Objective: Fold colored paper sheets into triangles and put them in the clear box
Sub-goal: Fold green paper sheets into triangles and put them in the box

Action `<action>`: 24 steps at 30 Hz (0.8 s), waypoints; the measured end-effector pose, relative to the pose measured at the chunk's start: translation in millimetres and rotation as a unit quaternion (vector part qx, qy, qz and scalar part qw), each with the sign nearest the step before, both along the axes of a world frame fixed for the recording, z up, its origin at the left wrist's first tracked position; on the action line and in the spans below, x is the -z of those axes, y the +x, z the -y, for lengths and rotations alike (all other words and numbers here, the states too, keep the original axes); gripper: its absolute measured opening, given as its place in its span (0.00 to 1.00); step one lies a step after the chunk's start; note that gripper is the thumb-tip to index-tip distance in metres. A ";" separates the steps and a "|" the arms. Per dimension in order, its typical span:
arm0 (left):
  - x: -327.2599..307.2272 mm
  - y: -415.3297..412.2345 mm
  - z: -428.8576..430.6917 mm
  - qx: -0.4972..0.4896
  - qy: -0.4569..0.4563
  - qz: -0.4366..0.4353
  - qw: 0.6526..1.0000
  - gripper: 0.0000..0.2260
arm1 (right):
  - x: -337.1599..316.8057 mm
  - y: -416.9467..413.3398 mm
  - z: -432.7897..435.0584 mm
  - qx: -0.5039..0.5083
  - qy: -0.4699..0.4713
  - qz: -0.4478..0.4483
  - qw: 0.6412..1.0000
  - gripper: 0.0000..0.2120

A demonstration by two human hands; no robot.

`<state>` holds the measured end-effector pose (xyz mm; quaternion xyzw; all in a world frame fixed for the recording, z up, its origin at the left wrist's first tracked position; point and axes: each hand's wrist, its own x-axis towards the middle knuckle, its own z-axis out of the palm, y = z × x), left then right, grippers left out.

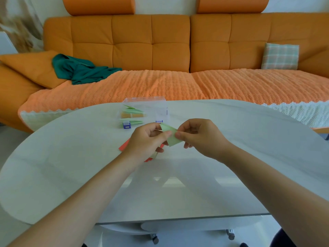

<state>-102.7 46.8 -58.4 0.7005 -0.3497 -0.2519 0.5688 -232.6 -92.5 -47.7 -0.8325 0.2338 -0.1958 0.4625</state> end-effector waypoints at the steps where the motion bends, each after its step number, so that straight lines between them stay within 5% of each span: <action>1: 0.1 -1.3 0.9 -0.012 -0.004 0.003 1.000 0.04 | -0.2 -0.1 -0.6 0.000 0.003 0.005 1.000 0.04; 13: 5.5 -2.7 1.9 -0.006 -0.013 0.005 1.000 0.02 | -5.0 -0.7 4.7 -0.004 0.047 -0.015 0.999 0.05; 17: 3.5 -1.7 0.7 -0.022 -0.057 0.036 0.998 0.13 | -5.6 -1.6 7.9 -0.007 0.046 -0.018 0.999 0.05; 24: 3.4 1.1 -2.3 -0.019 -0.059 0.066 0.996 0.08 | -6.9 -3.6 12.2 -0.009 0.052 -0.026 0.998 0.04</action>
